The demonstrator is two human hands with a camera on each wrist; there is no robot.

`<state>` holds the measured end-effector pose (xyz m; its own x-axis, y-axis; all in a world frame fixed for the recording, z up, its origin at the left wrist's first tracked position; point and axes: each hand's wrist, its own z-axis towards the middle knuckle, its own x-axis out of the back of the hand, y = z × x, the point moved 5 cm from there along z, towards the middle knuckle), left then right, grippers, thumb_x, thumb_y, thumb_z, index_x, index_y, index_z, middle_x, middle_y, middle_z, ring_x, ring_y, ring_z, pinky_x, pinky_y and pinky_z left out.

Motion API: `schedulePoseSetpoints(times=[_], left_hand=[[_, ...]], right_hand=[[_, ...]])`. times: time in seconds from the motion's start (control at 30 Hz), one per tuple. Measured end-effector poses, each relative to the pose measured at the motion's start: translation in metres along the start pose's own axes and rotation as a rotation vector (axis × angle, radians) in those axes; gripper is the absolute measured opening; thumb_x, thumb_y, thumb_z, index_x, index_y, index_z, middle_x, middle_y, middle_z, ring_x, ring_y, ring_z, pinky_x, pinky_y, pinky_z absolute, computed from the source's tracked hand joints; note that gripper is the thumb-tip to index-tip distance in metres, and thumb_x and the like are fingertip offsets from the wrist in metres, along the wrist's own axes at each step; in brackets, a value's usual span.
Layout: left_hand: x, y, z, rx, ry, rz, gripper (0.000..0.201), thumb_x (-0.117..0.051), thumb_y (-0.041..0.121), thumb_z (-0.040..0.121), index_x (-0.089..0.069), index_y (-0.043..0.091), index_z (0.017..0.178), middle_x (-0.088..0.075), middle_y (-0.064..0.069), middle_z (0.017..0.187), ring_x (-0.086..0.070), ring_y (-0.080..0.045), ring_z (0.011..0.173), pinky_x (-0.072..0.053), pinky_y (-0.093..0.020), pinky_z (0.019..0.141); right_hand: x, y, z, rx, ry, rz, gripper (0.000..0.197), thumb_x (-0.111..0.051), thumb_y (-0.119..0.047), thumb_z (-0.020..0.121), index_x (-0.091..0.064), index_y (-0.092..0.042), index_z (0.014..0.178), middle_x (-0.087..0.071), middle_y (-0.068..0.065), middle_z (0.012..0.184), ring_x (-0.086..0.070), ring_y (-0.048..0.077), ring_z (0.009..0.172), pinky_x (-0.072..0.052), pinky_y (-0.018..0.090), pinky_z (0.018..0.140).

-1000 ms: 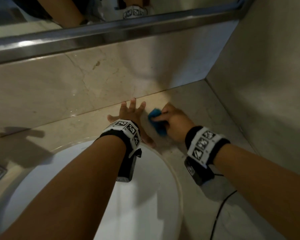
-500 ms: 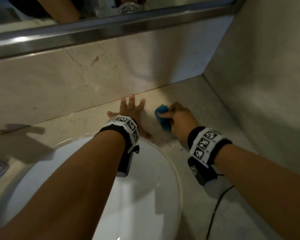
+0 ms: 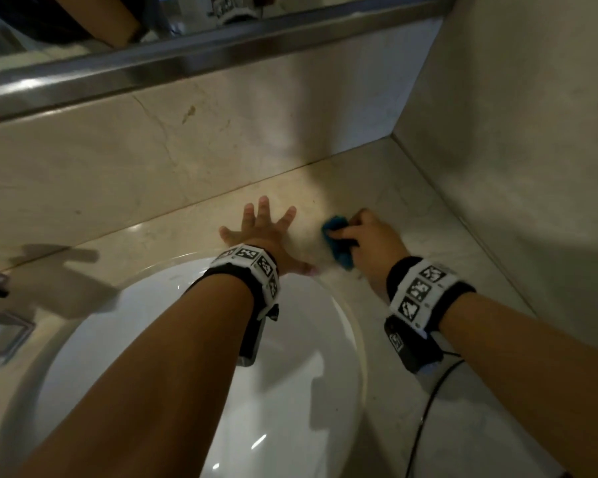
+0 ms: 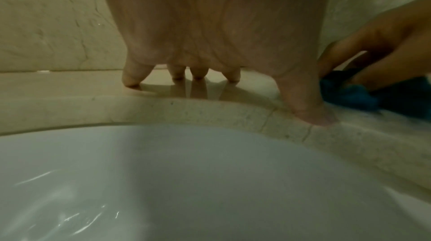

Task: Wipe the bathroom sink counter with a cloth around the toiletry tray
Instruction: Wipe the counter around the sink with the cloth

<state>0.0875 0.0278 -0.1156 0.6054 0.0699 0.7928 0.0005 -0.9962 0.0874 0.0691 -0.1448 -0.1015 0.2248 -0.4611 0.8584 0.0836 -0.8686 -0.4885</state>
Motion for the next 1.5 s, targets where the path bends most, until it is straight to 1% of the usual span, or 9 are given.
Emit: schedulePoseSetpoints(times=[0.17, 0.33, 0.43, 0.53, 0.67, 0.87, 1.17, 1.33, 1.5], left_hand=[[0.006, 0.005, -0.001, 0.003, -0.011, -0.041, 0.133, -0.073, 0.077, 0.046, 0.009, 0.046, 0.146, 0.027, 0.001, 0.155, 0.018, -0.029, 0.144, -0.008, -0.072, 0.106], [0.006, 0.003, 0.0, -0.004, -0.013, -0.049, 0.13, -0.074, 0.074, 0.049, 0.009, 0.047, 0.145, 0.026, 0.001, 0.155, 0.019, -0.03, 0.144, -0.009, -0.072, 0.106], [0.007, 0.004, 0.002, -0.002, -0.008, -0.051, 0.132, -0.075, 0.075, 0.046, 0.008, 0.048, 0.145, 0.025, 0.001, 0.156, 0.018, -0.031, 0.144, -0.01, -0.073, 0.105], [0.008, 0.005, 0.003, 0.001, -0.005, -0.052, 0.134, -0.075, 0.076, 0.044, 0.008, 0.048, 0.145, 0.025, 0.001, 0.156, 0.017, -0.032, 0.144, -0.011, -0.073, 0.104], [0.007, 0.004, 0.003, 0.006, -0.007, -0.046, 0.133, -0.075, 0.075, 0.046, 0.009, 0.048, 0.145, 0.026, 0.002, 0.155, 0.018, -0.031, 0.144, -0.011, -0.072, 0.105], [0.005, 0.003, 0.004, 0.002, -0.005, -0.043, 0.132, -0.075, 0.074, 0.047, 0.009, 0.048, 0.145, 0.026, 0.002, 0.155, 0.018, -0.031, 0.144, -0.01, -0.073, 0.105], [0.006, 0.003, 0.006, -0.003, 0.006, -0.043, 0.132, -0.076, 0.073, 0.046, 0.009, 0.049, 0.144, 0.025, 0.003, 0.155, 0.018, -0.03, 0.144, -0.011, -0.073, 0.105], [0.006, 0.002, 0.005, -0.004, -0.007, -0.055, 0.132, -0.076, 0.073, 0.046, 0.01, 0.05, 0.144, 0.026, 0.003, 0.155, 0.019, -0.03, 0.144, -0.009, -0.073, 0.105], [0.014, 0.011, 0.0, -0.008, 0.019, -0.017, 0.127, -0.078, 0.071, 0.046, -0.003, 0.045, 0.146, 0.012, 0.0, 0.155, 0.01, -0.033, 0.144, -0.017, -0.073, 0.103]], right_hand=[[-0.008, -0.008, -0.029, 0.088, -0.19, -0.055, 0.042, -0.044, -0.003, 0.091, -0.062, -0.027, 0.12, -0.05, 0.008, 0.121, -0.047, 0.026, 0.109, -0.035, 0.028, 0.087], [0.02, 0.039, -0.003, -0.096, 0.029, 0.029, 0.033, -0.053, -0.003, 0.09, -0.064, -0.016, 0.118, -0.05, 0.012, 0.114, -0.053, 0.029, 0.105, -0.029, 0.012, 0.079], [0.013, 0.028, -0.009, -0.077, -0.007, 0.031, 0.033, -0.057, -0.003, 0.088, -0.064, -0.015, 0.118, -0.045, 0.005, 0.103, -0.051, 0.024, 0.096, -0.028, 0.004, 0.069], [0.004, 0.003, -0.03, 0.002, -0.111, 0.056, 0.029, -0.056, -0.009, 0.089, -0.063, -0.011, 0.117, -0.042, -0.001, 0.099, -0.044, 0.014, 0.089, -0.031, 0.007, 0.067], [0.002, 0.001, -0.039, 0.062, -0.221, -0.053, 0.039, -0.048, -0.007, 0.091, -0.062, -0.028, 0.121, -0.045, 0.001, 0.112, -0.046, 0.019, 0.1, -0.028, 0.019, 0.079], [0.017, 0.028, -0.013, -0.082, -0.049, 0.009, 0.036, -0.054, -0.002, 0.089, -0.062, -0.016, 0.121, -0.043, 0.007, 0.104, -0.05, 0.027, 0.102, -0.026, 0.008, 0.069], [0.002, 0.004, -0.053, 0.301, -0.405, -0.139, 0.032, -0.058, -0.004, 0.085, -0.072, -0.026, 0.102, -0.05, -0.004, 0.112, -0.047, 0.014, 0.1, -0.029, 0.014, 0.081], [0.025, 0.044, -0.006, -0.07, -0.018, 0.059, 0.031, -0.055, -0.009, 0.09, -0.064, -0.016, 0.119, -0.051, 0.005, 0.111, -0.053, 0.022, 0.105, -0.03, 0.011, 0.077], [0.015, 0.033, -0.013, -0.04, -0.002, -0.07, 0.041, -0.058, -0.016, 0.088, -0.056, -0.023, 0.129, -0.046, 0.008, 0.125, -0.047, 0.028, 0.112, -0.036, 0.026, 0.098]])
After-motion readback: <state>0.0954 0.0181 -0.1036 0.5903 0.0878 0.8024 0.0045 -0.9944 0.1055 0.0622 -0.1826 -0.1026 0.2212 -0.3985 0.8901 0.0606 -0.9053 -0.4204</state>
